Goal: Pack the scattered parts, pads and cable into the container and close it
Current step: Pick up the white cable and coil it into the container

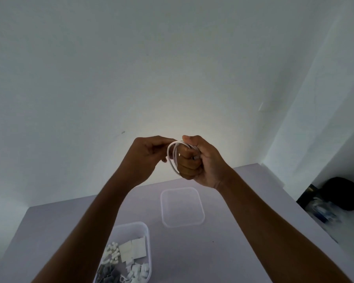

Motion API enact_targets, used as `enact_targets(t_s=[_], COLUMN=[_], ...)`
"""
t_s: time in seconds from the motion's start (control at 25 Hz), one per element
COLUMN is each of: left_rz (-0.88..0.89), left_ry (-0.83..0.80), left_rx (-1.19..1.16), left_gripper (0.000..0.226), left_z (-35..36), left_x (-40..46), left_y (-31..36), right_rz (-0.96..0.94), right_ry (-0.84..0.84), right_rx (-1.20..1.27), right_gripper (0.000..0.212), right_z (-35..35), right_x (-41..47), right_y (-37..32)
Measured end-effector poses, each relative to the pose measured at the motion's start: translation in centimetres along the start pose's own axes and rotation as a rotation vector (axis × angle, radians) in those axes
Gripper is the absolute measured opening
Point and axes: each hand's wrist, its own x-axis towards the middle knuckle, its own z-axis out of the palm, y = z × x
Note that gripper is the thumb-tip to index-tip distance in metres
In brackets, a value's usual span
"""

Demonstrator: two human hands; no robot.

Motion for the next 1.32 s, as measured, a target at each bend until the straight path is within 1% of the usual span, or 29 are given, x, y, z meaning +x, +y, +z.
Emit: enact_targets(t_s=[0.04, 0.12, 0.2, 0.24, 0.36, 0.44, 0.6, 0.72, 0.84, 0.96, 1.04, 1.2, 1.24, 1.32], left_rz=[-0.043, -0.099, -0.093, -0.091, -0.108, -0.124, -0.195, -0.296, -0.370, -0.456, -0.529, -0.760, -0.823, -0.920], left_ry=[-0.002, -0.047, -0.100, -0.097, -0.067, -0.074, -0.048, -0.003, 0.056, 0.156, 0.175, 0.151, 0.152, 0.133], left_rx=[-0.101, -0.257, -0.191, -0.138, -0.061, -0.001, 0.085, 0.067, 0.094, 0.102, 0.100, -0.002, -0.015, 0.041], left_gripper=[0.020, 0.026, 0.030, 0.029, 0.021, 0.019, 0.018, 0.015, 0.013, 0.013, 0.014, 0.012, 0.012, 0.012], left_z=[-0.1, -0.9, -1.8, -2.1, -3.1, -4.0, -5.4, -5.7, -5.4, -5.4, -5.6, -4.4, -3.8, -2.3], left_x=[-0.2, -0.8, -1.4, -1.6, -2.5, -3.4, -5.7, -8.0, -10.3, -12.1, -13.4, -17.3, -18.4, -20.3], left_y=[0.1, -0.1, -0.7, -1.1, -2.7, -4.2, -8.1, -11.6, -15.1, -17.9, -19.8, -24.5, -25.9, -28.9], right_rz=[-0.017, -0.047, -0.064, -0.057, 0.019, 0.064, 0.102, 0.145, 0.102, 0.022, 0.021, 0.109, 0.135, 0.227], right_ry=[0.000, -0.010, -0.042, -0.067, -0.170, -0.196, -0.139, -0.014, 0.180, 0.391, 0.478, 0.518, 0.510, 0.444], right_rx=[0.016, 0.025, 0.010, 0.012, 0.091, 0.129, 0.078, 0.059, -0.105, -0.230, -0.351, -0.672, -0.793, -1.017], right_gripper=[0.042, 0.044, 0.045, 0.044, 0.032, 0.026, 0.021, 0.022, 0.029, 0.021, 0.020, 0.021, 0.023, 0.027], right_z=[-0.1, -0.2, -0.5, -0.5, -0.4, -0.3, -0.8, -1.4, -1.6, -2.3, -3.2, -5.2, -5.8, -7.1], right_x=[0.3, 1.0, 2.0, 2.6, 4.0, 5.2, 7.8, 9.1, 10.2, 10.5, 10.3, 10.3, 10.4, 10.4], right_y=[0.2, 0.7, 1.8, 2.4, 4.3, 5.8, 9.9, 13.5, 17.3, 20.6, 22.7, 27.9, 29.3, 31.9])
